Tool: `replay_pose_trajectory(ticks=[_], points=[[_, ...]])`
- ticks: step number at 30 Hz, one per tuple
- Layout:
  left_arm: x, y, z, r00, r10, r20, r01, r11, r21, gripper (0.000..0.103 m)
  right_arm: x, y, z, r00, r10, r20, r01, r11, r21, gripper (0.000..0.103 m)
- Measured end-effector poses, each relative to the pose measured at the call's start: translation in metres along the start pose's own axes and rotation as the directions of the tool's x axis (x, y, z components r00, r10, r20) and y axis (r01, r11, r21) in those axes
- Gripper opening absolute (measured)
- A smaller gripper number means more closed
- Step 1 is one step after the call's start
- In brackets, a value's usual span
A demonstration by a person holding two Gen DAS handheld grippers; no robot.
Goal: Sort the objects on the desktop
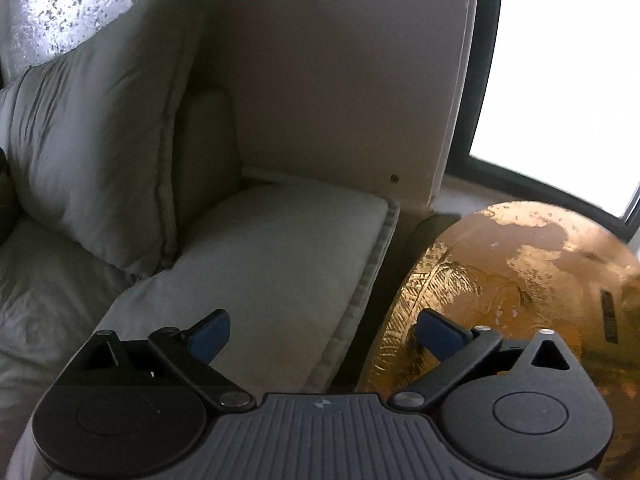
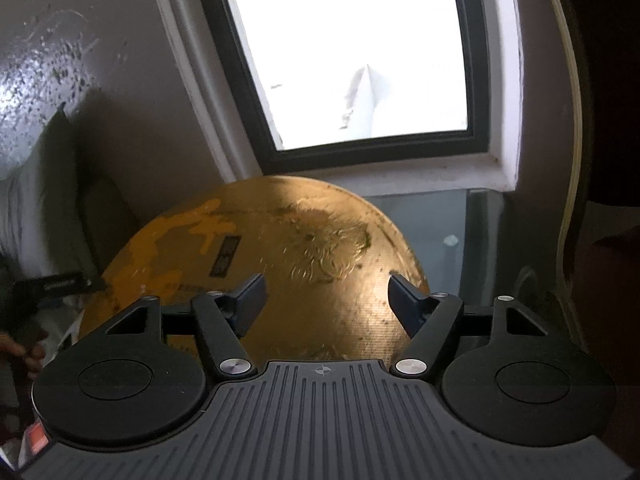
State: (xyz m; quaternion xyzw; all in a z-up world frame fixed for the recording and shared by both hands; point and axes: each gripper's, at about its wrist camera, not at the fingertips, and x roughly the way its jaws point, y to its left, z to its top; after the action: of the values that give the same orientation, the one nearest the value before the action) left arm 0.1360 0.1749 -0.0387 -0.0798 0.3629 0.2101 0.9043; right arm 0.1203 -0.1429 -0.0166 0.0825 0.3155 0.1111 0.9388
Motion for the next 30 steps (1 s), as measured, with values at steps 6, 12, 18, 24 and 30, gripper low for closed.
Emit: replay_pose_trajectory(ticks=[6, 12, 18, 24, 30], points=[[0.002, -0.001, 0.002, 1.0, 0.014, -0.02, -0.014, 1.0, 0.007, 0.103, -0.008, 0.006, 0.0, 1.0, 0.006, -0.004, -0.006, 1.0, 0.003, 0.074], [-0.005, -0.009, 0.009, 0.995, 0.068, -0.073, -0.064, 0.997, 0.049, 0.098, -0.018, 0.014, 0.002, 1.0, 0.002, -0.024, -0.002, 1.0, 0.0, 0.074], [-0.059, -0.025, -0.018, 0.997, 0.018, -0.075, -0.006, 0.989, 0.146, 0.101, -0.036, 0.019, -0.002, 0.999, -0.011, -0.037, 0.01, 1.0, -0.029, 0.078], [-0.089, -0.044, -0.066, 0.988, -0.007, -0.152, 0.039, 0.977, 0.207, 0.102, -0.044, 0.035, -0.033, 0.99, 0.059, -0.13, -0.075, 0.99, -0.123, 0.031], [-0.091, -0.05, -0.089, 0.979, 0.021, -0.201, 0.026, 0.974, 0.226, 0.102, -0.048, 0.048, -0.062, 0.972, 0.07, -0.224, -0.109, 0.98, -0.165, 0.02]])
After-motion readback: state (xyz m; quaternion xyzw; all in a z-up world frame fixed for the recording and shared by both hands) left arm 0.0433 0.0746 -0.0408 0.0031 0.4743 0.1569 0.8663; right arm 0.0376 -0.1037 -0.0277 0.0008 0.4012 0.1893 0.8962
